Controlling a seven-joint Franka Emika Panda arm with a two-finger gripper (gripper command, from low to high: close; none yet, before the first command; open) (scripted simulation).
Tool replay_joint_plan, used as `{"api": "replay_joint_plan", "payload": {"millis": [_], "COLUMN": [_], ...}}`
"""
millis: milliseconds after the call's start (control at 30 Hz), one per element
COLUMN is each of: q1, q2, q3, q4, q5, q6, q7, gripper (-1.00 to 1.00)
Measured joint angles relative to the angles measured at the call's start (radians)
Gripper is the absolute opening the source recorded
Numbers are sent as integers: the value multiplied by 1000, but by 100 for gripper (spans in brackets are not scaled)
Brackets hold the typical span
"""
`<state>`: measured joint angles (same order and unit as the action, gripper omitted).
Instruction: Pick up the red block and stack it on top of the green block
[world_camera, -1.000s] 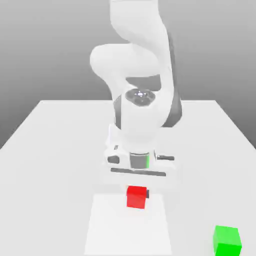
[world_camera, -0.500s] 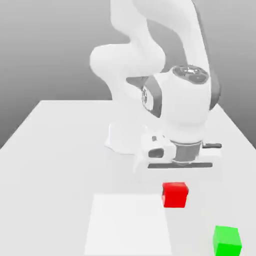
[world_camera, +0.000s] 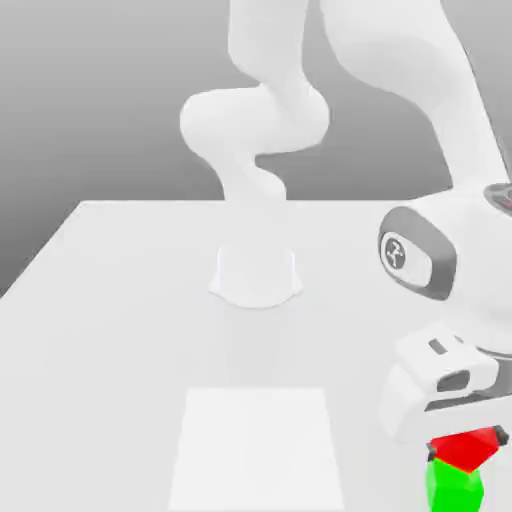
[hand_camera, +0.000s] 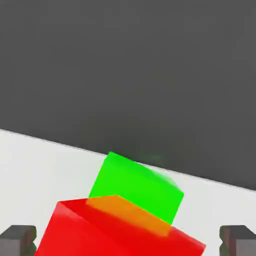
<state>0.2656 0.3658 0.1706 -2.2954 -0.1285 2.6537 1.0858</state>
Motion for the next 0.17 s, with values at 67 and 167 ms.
{"api": "replay_joint_plan", "payload": {"millis": [67,167], "q1": [0,-11], "q2": [8,-77], "q3": [0,17], "q4": [2,-3], "q5": [-5,28], "q6": [5,-73], "q7": [3,-20], "gripper": [100,100]}}
